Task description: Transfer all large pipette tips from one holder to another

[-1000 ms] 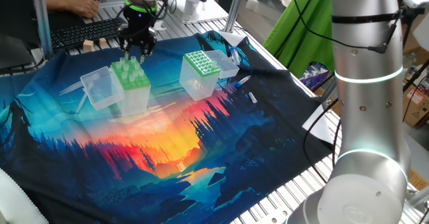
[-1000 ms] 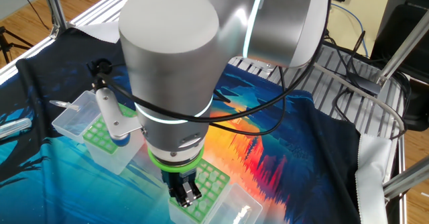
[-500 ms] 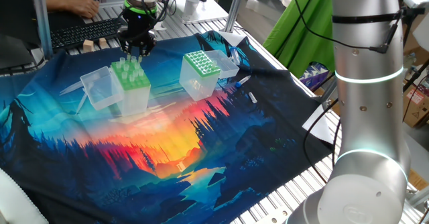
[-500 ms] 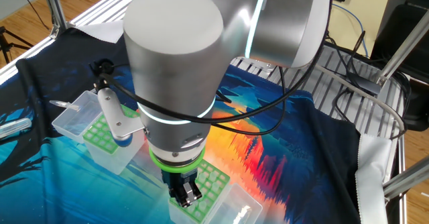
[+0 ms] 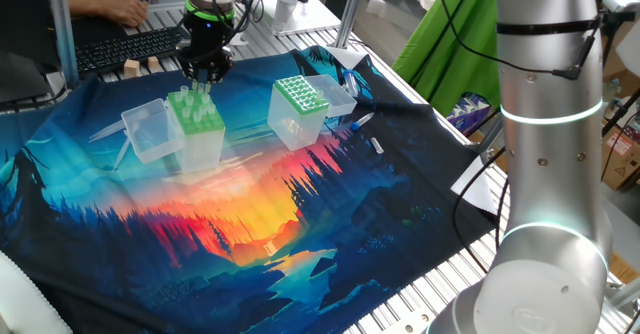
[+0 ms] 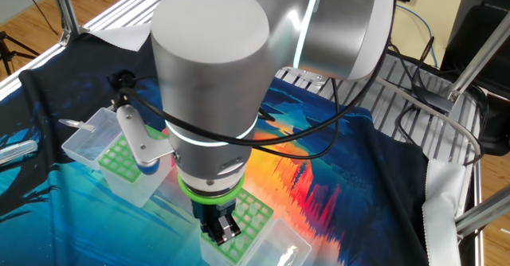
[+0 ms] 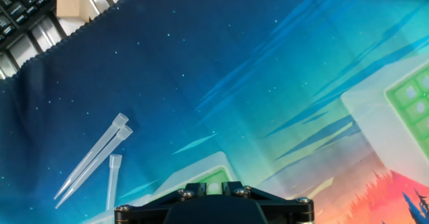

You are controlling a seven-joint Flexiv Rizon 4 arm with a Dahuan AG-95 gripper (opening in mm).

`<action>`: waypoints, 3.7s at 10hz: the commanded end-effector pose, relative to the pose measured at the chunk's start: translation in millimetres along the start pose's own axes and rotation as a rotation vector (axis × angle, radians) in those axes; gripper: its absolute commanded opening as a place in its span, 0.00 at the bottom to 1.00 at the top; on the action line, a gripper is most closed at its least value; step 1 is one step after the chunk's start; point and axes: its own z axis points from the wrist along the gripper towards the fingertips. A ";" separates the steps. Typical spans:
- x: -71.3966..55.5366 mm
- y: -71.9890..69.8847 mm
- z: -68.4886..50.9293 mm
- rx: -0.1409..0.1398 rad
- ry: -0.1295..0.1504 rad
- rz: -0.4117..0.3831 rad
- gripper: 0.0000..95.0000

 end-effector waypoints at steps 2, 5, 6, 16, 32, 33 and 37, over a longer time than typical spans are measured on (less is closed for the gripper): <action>-3.3 -0.7 -10.1 -0.004 0.003 0.000 0.00; -5.5 -3.4 -29.6 -0.008 0.008 -0.009 0.00; -5.8 -4.8 -38.2 -0.007 0.013 -0.012 0.00; -7.6 -14.5 -104.6 -0.002 0.029 -0.037 0.00; -23.5 -59.9 -151.1 0.097 0.041 -0.238 0.00; -28.1 -71.9 -153.2 0.091 0.045 -0.267 0.00; -41.9 -114.9 -151.6 0.051 0.053 -0.319 0.00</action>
